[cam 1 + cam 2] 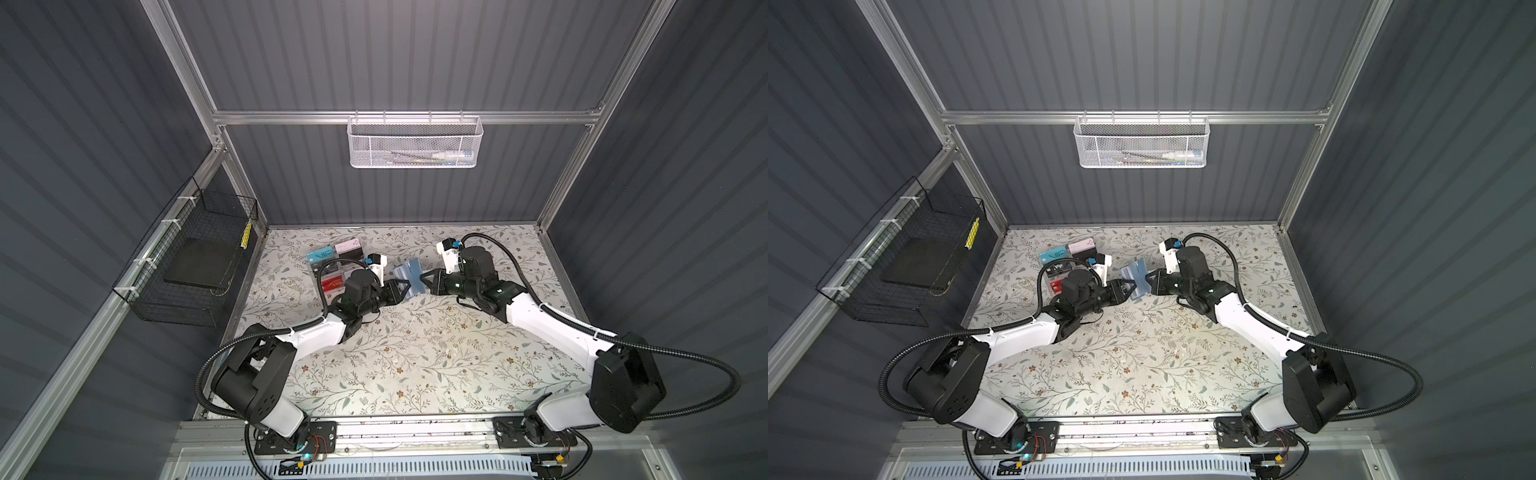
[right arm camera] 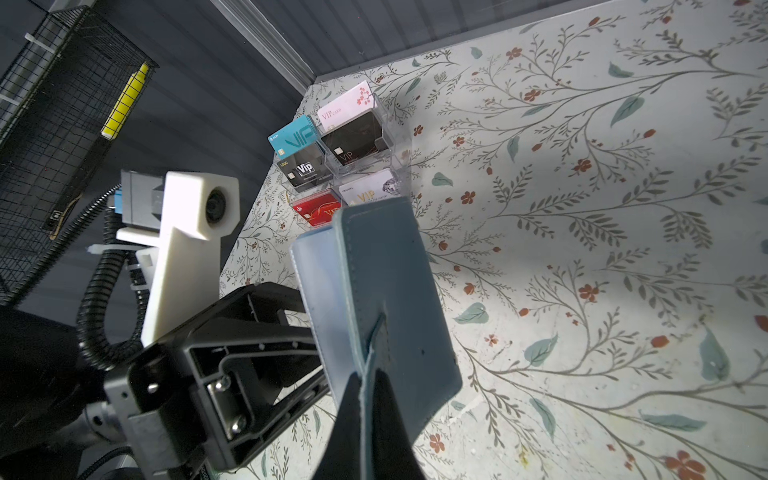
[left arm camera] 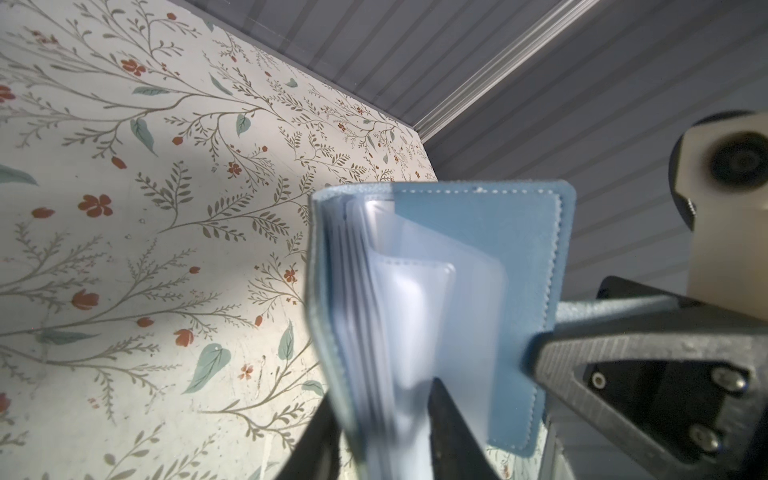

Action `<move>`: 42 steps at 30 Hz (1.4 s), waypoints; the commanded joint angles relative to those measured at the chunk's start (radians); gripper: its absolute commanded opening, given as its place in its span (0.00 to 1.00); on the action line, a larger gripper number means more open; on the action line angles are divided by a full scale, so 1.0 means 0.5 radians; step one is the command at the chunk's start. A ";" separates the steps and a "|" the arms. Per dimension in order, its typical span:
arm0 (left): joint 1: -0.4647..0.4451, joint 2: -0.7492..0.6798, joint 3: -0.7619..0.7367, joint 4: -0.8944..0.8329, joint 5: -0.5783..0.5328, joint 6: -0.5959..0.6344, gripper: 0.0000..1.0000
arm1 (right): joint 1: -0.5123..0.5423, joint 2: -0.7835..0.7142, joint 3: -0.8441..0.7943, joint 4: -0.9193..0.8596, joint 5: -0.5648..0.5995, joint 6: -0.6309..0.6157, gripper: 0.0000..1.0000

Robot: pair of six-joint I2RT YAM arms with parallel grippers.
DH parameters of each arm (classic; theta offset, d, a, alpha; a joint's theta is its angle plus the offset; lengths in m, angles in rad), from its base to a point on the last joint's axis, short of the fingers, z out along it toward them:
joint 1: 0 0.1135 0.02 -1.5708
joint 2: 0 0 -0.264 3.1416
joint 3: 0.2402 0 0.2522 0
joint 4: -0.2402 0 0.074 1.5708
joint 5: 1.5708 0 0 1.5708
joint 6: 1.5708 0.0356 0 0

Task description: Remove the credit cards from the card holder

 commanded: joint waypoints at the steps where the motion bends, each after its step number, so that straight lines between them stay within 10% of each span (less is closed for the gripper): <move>1: -0.012 -0.031 0.047 0.013 0.023 0.029 0.28 | -0.005 0.041 -0.050 0.119 -0.115 0.055 0.00; 17: -0.015 -0.070 0.060 -0.079 0.059 0.056 0.00 | -0.050 0.141 -0.158 0.272 -0.213 0.150 0.00; 28: -0.087 -0.041 0.189 -0.434 -0.097 0.191 0.00 | -0.057 0.176 -0.095 0.292 -0.245 0.202 0.42; 42: -0.178 0.025 0.306 -0.687 -0.294 0.293 0.00 | 0.002 0.250 0.076 0.096 -0.047 0.214 0.61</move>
